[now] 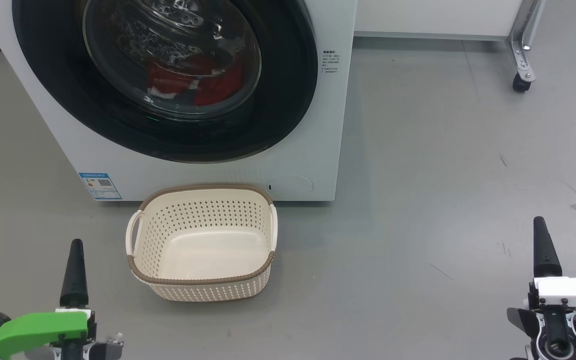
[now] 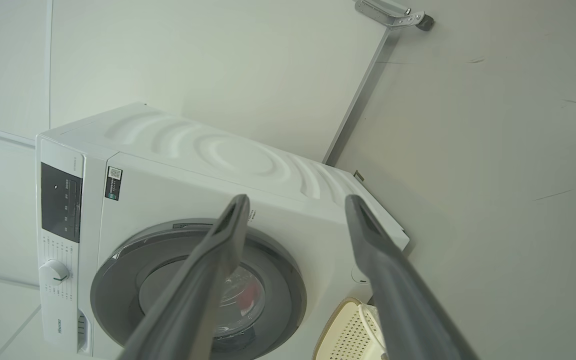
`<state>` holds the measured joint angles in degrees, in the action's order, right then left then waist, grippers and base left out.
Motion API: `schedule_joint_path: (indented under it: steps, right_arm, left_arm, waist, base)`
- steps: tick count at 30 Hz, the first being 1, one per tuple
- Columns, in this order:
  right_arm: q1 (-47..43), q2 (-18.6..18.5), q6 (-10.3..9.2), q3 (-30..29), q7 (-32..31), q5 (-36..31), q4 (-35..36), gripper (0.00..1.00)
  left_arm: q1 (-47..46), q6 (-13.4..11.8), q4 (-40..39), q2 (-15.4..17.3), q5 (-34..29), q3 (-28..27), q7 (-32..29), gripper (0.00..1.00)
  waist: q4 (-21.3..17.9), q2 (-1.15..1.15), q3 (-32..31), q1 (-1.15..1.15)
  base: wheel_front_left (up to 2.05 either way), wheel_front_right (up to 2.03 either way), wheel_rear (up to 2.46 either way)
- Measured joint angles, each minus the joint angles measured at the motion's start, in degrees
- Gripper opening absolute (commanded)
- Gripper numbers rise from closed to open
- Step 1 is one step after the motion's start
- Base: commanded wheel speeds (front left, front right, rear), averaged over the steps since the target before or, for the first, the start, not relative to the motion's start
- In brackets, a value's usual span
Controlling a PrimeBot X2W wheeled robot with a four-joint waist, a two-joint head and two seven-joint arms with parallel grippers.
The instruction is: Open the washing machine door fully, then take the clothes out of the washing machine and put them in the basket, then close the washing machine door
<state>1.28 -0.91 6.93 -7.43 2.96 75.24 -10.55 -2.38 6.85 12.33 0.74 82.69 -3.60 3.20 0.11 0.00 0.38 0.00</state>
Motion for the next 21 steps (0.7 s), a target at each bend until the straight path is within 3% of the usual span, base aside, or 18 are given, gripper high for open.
schedule_joint_path:
  steps: [13, 21]
  right_arm:
    - [0.4, -0.5, 0.00, 0.5, 2.4, -12.2, 3.2, 1.00]
    - [0.5, -1.7, 0.01, 2.4, 4.0, -23.6, 4.7, 1.00]
  left_arm:
    - [-0.1, 0.0, -3.9, 0.2, -12.1, 0.1, 2.4, 1.00]
    - [0.0, 0.0, -5.6, 0.2, -24.3, 2.3, 4.0, 1.00]
  waist:
    - [0.1, 0.00, 0.2, 0.00]
    - [0.1, 0.00, 0.3, 0.00]
  base:
    - [0.00, 0.00, 0.00]
    - [0.00, 0.00, 0.00]
